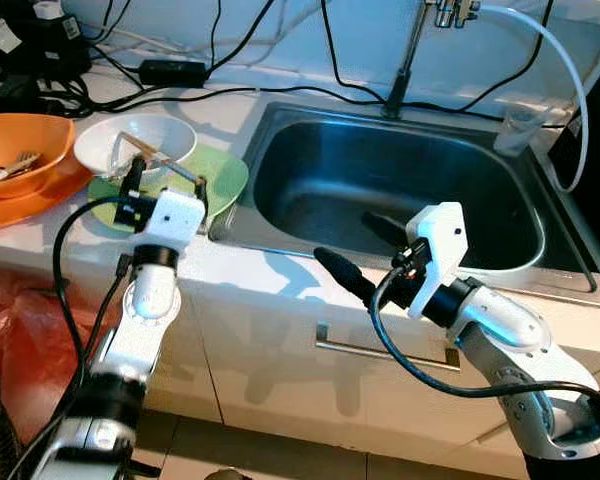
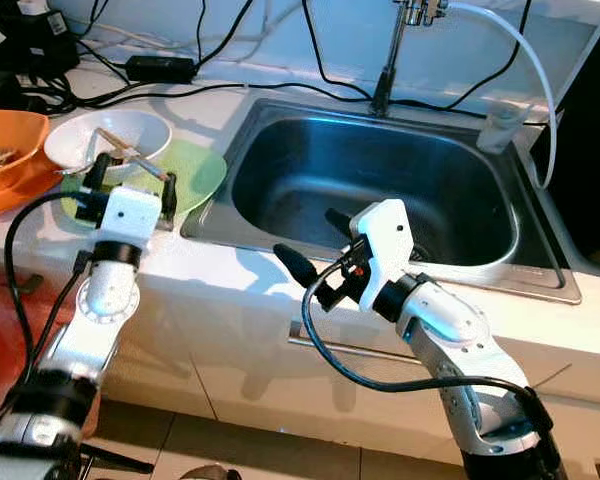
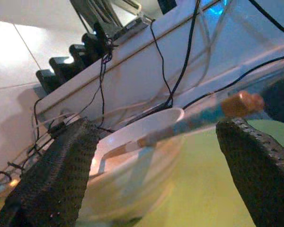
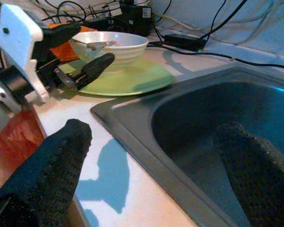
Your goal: Kitchen organization
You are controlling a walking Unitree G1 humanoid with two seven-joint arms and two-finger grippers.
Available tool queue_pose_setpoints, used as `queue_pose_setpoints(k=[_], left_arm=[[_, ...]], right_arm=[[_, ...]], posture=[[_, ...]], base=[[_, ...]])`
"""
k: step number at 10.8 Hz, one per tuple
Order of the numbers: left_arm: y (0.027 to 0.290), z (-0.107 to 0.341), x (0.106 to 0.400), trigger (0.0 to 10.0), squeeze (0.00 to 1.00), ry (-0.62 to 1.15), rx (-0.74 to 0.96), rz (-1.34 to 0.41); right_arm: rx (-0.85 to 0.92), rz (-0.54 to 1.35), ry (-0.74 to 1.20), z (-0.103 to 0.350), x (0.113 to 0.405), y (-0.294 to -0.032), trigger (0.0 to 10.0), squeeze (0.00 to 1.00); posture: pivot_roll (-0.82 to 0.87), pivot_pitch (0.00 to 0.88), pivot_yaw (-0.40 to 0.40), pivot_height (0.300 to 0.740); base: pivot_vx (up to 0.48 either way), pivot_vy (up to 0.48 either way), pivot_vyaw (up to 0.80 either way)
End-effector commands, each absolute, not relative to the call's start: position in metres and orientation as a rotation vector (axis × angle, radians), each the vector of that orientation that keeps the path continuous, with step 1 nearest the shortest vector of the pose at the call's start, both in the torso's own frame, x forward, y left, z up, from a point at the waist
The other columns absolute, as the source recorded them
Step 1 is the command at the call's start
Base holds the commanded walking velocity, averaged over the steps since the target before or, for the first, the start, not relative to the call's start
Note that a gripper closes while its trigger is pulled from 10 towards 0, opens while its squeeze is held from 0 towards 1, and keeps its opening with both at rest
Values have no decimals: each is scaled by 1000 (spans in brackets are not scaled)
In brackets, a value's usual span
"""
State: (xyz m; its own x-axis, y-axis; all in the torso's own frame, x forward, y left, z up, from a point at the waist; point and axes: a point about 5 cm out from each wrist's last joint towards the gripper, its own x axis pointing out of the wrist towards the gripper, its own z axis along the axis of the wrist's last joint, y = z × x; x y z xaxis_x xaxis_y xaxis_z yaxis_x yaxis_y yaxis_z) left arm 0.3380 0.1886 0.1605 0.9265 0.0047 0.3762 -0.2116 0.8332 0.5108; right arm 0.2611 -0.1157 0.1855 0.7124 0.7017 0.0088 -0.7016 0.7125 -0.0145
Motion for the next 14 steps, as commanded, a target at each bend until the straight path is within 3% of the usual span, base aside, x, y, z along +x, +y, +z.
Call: queue_pose_setpoints(k=[1, 4, 5, 6, 14], left_arm=[[184, 167, 342, 10000, 0, -408, 574, 124], [180, 173, 351, 10000, 0, -431, 574, 115], [183, 170, 353, 2196, 0, -424, 580, 106], [185, 167, 355, 0, 0, -411, 583, 103], [191, 166, 360, 0, 0, -415, 592, 114]], right_arm=[[-20, 775, -30, 188, 258, -115, 10000, 0], [-16, 762, -30, 188, 258, -115, 10000, 0], [-15, 759, -32, 188, 257, -115, 10000, 0], [-16, 757, -33, 188, 257, -115, 10000, 0], [-12, 749, -34, 187, 256, -115, 10000, 0]], posture=[[-20, 44, -48, 740], [-25, 48, -42, 740], [-27, 47, -41, 740], [-30, 47, -40, 740], [-31, 48, -32, 740]], base=[[0, 0, 0], [0, 0, 0], [0, 0, 0], [0, 0, 0], [0, 0, 0]])
